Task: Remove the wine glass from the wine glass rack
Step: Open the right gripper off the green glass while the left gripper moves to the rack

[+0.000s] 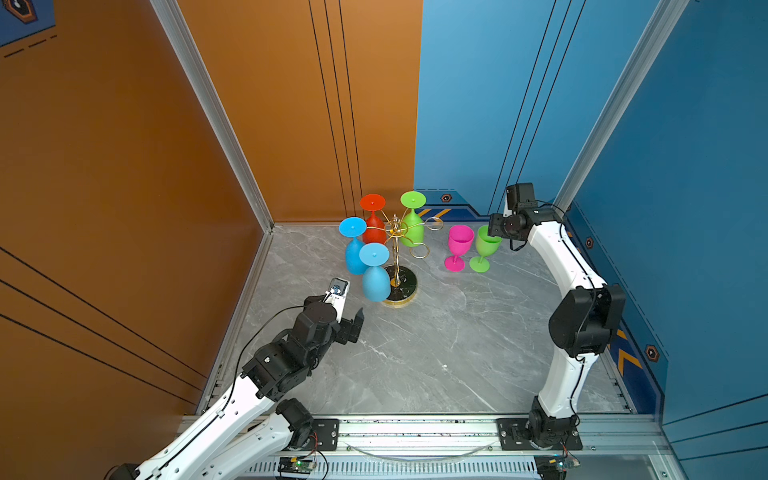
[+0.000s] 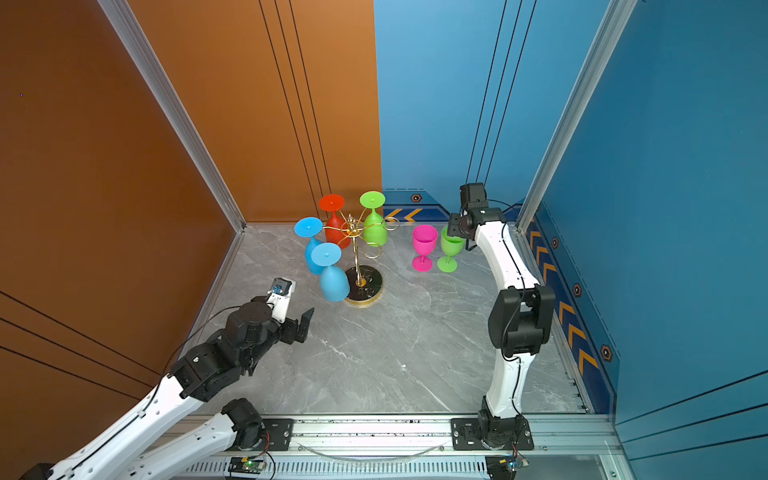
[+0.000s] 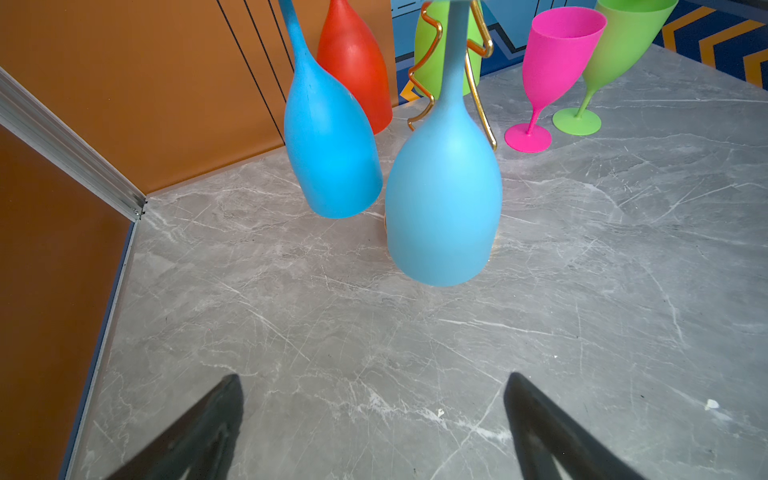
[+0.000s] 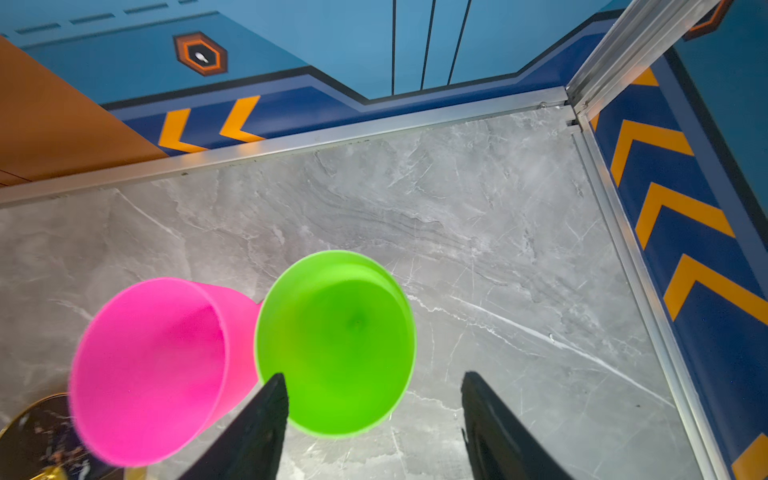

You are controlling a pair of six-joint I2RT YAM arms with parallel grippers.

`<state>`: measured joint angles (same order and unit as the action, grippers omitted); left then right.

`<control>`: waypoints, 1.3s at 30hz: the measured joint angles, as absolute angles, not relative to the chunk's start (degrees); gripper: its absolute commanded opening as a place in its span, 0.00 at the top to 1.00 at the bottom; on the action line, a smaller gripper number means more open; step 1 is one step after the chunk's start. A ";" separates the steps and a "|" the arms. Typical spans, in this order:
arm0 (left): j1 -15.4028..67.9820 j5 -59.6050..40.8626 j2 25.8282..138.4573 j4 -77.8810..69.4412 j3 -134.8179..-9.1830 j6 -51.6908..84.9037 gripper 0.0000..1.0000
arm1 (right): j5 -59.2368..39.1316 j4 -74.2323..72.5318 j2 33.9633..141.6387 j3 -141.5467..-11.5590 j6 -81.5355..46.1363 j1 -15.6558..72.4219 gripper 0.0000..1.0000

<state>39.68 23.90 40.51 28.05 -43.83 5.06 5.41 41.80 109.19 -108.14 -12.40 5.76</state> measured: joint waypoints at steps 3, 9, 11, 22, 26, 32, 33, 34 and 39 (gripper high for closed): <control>39.64 23.83 40.49 27.90 -43.83 5.04 0.00 | 5.69 41.67 105.14 -106.45 -11.66 6.48 0.21; 37.54 20.75 40.14 28.03 -43.97 5.17 0.02 | 4.32 40.64 97.36 -98.41 -10.68 7.88 0.16; 35.68 18.15 40.21 28.60 -45.01 5.80 0.01 | 2.68 39.75 94.89 -94.45 -10.66 8.21 0.17; 25.87 2.96 45.71 32.12 -57.19 13.39 0.02 | -9.34 29.41 79.09 -71.85 -10.28 10.55 0.12; 21.93 -3.60 48.25 33.41 -59.77 17.12 0.05 | -12.43 25.67 74.00 -65.69 -10.28 11.29 0.12; 15.14 -15.07 51.44 33.43 -62.63 23.53 0.12 | -15.57 21.30 69.89 -58.74 -10.28 12.78 0.12; 14.24 -16.86 51.96 33.06 -62.70 24.67 0.13 | -15.94 20.75 69.38 -57.71 -10.28 13.17 0.12; 13.47 -18.50 52.47 32.75 -62.70 25.80 0.12 | -16.29 20.27 68.88 -56.73 -10.28 13.56 0.12; 11.60 -24.40 53.69 29.58 -62.67 31.07 0.22 | -16.56 18.17 66.46 -53.06 -10.28 15.59 0.12</control>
